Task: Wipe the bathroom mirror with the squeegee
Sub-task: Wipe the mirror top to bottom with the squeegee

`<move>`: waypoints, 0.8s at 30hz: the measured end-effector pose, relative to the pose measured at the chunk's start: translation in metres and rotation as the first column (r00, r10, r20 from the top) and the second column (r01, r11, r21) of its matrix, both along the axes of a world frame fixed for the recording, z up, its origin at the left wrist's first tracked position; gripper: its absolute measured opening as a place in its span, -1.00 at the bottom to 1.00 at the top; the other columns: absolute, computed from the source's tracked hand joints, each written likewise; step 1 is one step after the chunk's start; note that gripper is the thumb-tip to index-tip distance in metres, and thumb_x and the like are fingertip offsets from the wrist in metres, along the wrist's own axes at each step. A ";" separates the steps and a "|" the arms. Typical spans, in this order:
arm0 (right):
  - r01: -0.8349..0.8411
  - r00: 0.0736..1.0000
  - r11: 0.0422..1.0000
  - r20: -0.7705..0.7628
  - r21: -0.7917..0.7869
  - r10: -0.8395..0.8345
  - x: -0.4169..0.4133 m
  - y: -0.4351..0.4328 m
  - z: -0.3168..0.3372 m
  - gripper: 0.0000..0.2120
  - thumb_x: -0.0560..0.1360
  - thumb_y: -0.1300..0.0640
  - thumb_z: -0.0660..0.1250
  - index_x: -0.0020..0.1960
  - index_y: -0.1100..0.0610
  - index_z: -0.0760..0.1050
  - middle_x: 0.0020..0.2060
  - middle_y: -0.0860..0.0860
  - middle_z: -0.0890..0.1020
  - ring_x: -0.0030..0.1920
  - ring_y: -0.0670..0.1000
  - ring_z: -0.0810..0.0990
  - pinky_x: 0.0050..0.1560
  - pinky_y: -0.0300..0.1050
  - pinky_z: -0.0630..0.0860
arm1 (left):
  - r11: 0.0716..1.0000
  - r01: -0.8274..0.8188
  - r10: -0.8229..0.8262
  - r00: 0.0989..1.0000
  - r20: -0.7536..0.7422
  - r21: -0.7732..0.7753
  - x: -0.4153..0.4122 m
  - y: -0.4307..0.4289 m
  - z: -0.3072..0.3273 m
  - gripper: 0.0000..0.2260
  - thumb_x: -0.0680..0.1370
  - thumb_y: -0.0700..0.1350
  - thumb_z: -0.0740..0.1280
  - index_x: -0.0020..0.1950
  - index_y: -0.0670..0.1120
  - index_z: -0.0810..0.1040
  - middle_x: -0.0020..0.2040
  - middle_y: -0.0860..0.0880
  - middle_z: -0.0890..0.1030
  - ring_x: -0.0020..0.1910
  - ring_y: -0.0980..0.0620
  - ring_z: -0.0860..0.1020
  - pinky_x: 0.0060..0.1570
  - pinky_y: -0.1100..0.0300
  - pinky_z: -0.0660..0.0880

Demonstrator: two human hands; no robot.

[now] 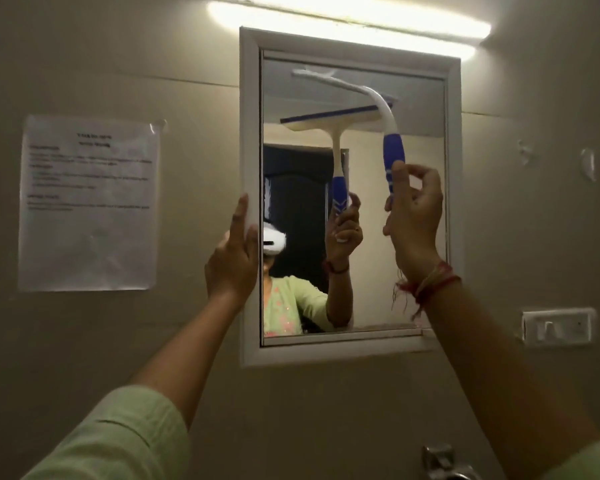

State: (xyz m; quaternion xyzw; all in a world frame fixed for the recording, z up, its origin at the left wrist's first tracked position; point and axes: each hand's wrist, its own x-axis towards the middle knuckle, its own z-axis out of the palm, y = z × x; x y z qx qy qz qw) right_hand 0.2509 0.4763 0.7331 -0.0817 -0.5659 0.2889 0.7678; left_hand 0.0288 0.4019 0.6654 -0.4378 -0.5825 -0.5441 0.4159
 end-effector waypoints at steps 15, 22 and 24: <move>0.163 0.985 0.972 0.020 0.169 -0.169 -0.020 0.020 0.054 -0.68 0.58 0.07 0.17 0.30 0.13 0.27 0.00 0.10 0.58 -0.37 -0.19 0.53 -0.38 -0.49 0.45 | 1.000 0.014 -0.014 1.000 -0.007 0.014 0.000 0.000 0.001 -0.56 0.63 0.00 0.07 0.50 0.08 0.06 -0.42 0.01 0.38 -0.53 0.23 0.26 -0.51 0.40 0.09; 0.122 0.992 0.977 0.001 0.174 -0.124 -0.024 0.026 0.013 -0.69 0.58 0.12 0.18 0.30 0.15 0.28 -0.23 -0.19 0.50 -0.45 -0.31 0.53 -0.48 -0.56 0.38 | 0.999 0.031 -0.031 0.999 -0.005 0.010 0.002 -0.001 0.001 -0.55 0.60 0.07 0.01 0.49 0.10 0.04 -0.38 -0.01 0.40 -0.50 0.22 0.29 -0.51 0.36 0.11; 0.105 0.994 0.979 0.007 0.173 -0.108 -0.022 0.029 0.004 -0.69 0.58 0.11 0.18 0.30 0.14 0.28 -0.25 -0.20 0.51 -0.47 -0.30 0.53 -0.47 -0.56 0.38 | 0.999 0.031 -0.031 1.000 0.002 0.010 0.002 0.000 0.001 -0.56 0.61 0.07 0.02 0.49 0.12 0.04 -0.29 -0.07 0.48 -0.47 0.26 0.27 -0.49 0.36 0.11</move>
